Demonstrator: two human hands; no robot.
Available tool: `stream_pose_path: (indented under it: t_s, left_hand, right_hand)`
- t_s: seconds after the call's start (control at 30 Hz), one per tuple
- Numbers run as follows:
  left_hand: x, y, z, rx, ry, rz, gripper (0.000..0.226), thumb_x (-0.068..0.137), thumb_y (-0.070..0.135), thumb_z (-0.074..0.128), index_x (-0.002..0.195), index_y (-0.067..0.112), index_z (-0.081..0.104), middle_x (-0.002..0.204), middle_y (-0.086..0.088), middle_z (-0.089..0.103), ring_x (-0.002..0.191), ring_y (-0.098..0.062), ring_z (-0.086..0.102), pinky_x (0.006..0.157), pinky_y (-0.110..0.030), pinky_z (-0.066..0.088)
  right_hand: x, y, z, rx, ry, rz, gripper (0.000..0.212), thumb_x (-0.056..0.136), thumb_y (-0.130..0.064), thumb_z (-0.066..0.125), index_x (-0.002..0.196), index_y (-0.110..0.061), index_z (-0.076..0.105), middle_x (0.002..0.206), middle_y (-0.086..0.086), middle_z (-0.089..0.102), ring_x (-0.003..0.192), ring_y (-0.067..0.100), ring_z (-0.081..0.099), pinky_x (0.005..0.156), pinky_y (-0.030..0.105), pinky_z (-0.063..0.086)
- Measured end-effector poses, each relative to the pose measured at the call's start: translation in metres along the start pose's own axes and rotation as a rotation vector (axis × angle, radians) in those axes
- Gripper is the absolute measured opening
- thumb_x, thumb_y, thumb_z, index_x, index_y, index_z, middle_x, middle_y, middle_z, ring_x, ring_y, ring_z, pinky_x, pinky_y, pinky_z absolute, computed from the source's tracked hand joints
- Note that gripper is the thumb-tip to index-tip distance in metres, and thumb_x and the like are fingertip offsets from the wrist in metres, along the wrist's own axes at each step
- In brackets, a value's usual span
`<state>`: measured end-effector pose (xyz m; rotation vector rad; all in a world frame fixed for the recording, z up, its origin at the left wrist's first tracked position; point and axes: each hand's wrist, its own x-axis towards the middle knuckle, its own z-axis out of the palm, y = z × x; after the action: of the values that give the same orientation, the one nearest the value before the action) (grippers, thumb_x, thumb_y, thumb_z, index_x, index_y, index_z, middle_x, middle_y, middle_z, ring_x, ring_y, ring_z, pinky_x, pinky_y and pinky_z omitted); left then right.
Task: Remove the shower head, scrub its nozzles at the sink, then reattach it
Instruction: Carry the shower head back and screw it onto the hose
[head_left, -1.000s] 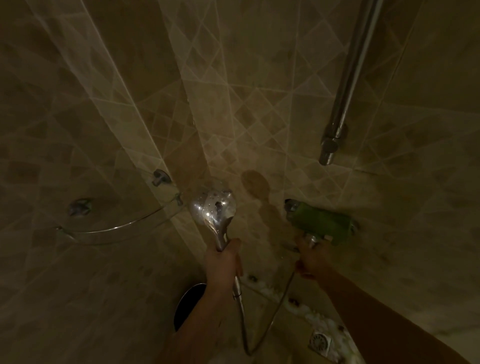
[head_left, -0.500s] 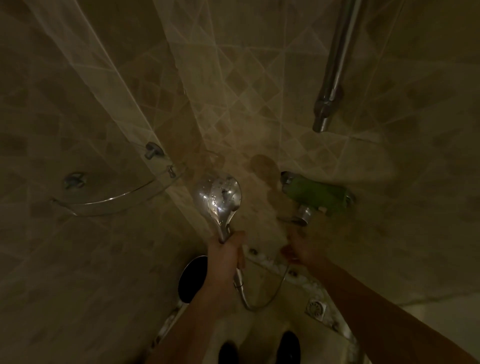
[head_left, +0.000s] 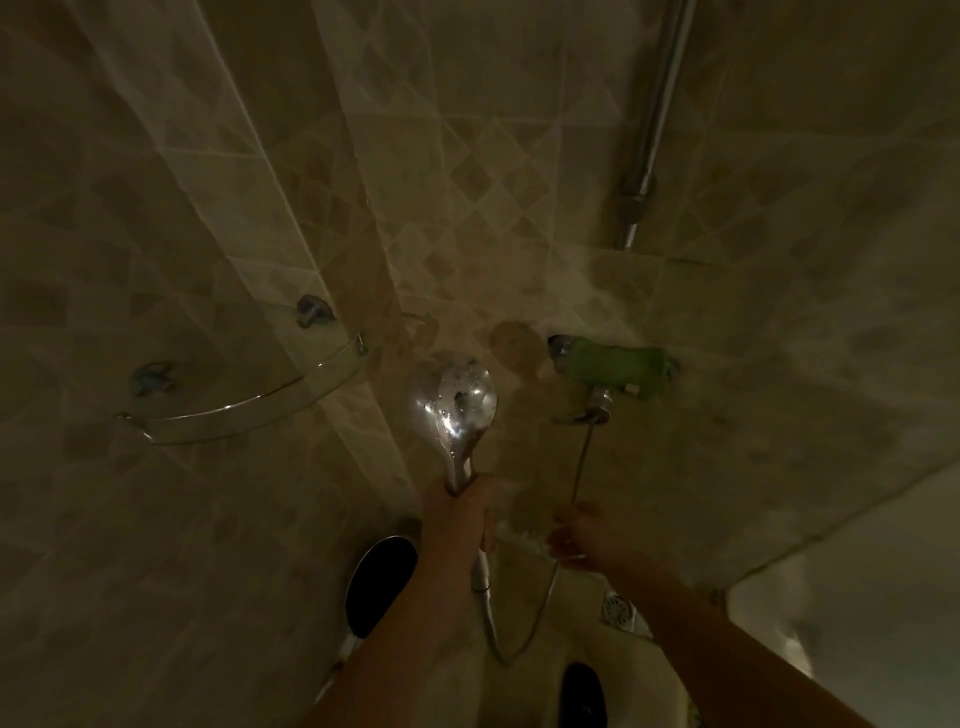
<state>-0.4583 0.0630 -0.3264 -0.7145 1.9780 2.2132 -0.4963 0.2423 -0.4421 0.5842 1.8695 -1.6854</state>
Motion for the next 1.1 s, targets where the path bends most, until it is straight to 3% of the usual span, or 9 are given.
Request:
stream_pose_path:
  t_s: [0.17,0.27,0.33,0.4,0.47,0.67,0.8,0.93,1.1]
  left_hand:
    - [-0.014,0.036,0.005,0.028,-0.187,0.156,0.048,0.088,0.027,0.074,0.048,0.015,0.050,0.043,-0.008,0.042,0.036,-0.020,0.040,0.047,-0.032,0.037]
    - [-0.024,0.079,0.023,0.060,-0.334,0.255,0.042,0.089,0.062,0.069,0.084,0.020,0.065,0.052,-0.007,0.054,0.044,-0.017,0.052,0.048,-0.030,0.049]
    - [-0.029,0.108,0.039,0.005,-0.399,0.243,0.062,0.084,0.077,0.059,0.109,0.021,0.059,0.068,-0.005,0.064,0.056,-0.019,0.062,0.053,-0.034,0.053]
    - [-0.032,0.130,0.060,-0.062,-0.439,0.266,0.052,0.099,0.062,0.051,0.112,0.012,0.055,0.072,-0.001,0.069,0.060,-0.018,0.065,0.051,-0.032,0.052]
    - [-0.040,0.147,0.080,-0.068,-0.470,0.360,0.024,0.109,0.041,0.044,0.104,0.021,0.057,0.076,-0.002,0.071,0.062,-0.019,0.065,0.048,-0.029,0.051]
    - [-0.052,0.179,0.132,0.000,-0.462,0.697,0.026,0.110,0.020,0.044,0.087,0.025,0.054,0.072,0.010,0.066,0.066,-0.003,0.063,0.056,-0.018,0.050]
    - [-0.042,0.197,0.153,0.369,-0.342,1.070,0.018,0.105,0.026,0.055,0.088,0.026,0.054,0.080,0.009,0.063,0.070,-0.008,0.062,0.058,-0.018,0.047]
    - [-0.029,0.226,0.170,0.532,-0.311,1.096,0.035,0.104,0.042,0.046,0.070,0.031,0.049,0.067,0.011,0.061,0.055,-0.005,0.055,0.049,-0.021,0.041]
    - [-0.011,0.265,0.187,0.735,-0.347,1.148,0.034,0.096,0.029,0.060,0.064,0.035,0.052,0.056,0.012,0.053,0.051,-0.002,0.051,0.052,-0.013,0.038]
  right_hand:
    - [-0.065,-0.045,0.022,0.016,-0.115,-0.275,0.025,0.080,-0.043,0.065,0.095,-0.023,0.069,0.087,0.004,0.076,0.079,0.020,0.074,0.065,0.028,0.056]
    - [-0.110,-0.098,0.023,0.132,-0.113,-0.507,0.022,0.085,-0.035,0.058,0.099,-0.024,0.069,0.088,0.006,0.073,0.084,0.027,0.071,0.073,0.035,0.057]
    - [-0.143,-0.134,0.014,0.192,-0.041,-0.671,0.024,0.089,-0.035,0.057,0.107,-0.023,0.067,0.086,0.005,0.069,0.079,0.025,0.068,0.069,0.035,0.055]
    - [-0.174,-0.164,0.004,0.177,0.010,-0.821,0.029,0.094,-0.040,0.056,0.113,-0.020,0.065,0.088,0.008,0.066,0.077,0.020,0.066,0.065,0.031,0.054]
    - [-0.198,-0.188,-0.005,0.128,0.075,-0.925,0.029,0.097,-0.042,0.055,0.106,-0.016,0.064,0.081,0.012,0.063,0.067,0.015,0.062,0.059,0.025,0.052]
    - [-0.216,-0.234,-0.048,0.045,0.276,-0.961,0.026,0.102,-0.037,0.048,0.087,-0.021,0.063,0.068,-0.011,0.067,0.066,0.003,0.065,0.059,0.016,0.049]
    - [-0.213,-0.259,-0.093,0.024,0.370,-0.932,0.030,0.102,-0.039,0.047,0.084,-0.021,0.063,0.068,-0.011,0.068,0.065,0.002,0.065,0.059,0.018,0.049]
    - [-0.205,-0.280,-0.133,0.160,0.370,-0.866,0.045,0.101,-0.042,0.046,0.099,0.001,0.060,0.073,0.007,0.062,0.063,0.019,0.061,0.062,0.033,0.050]
    - [-0.213,-0.325,-0.164,0.084,0.358,-0.924,0.050,0.094,-0.060,0.048,0.084,-0.013,0.064,0.070,0.004,0.061,0.061,0.017,0.058,0.058,0.030,0.047]
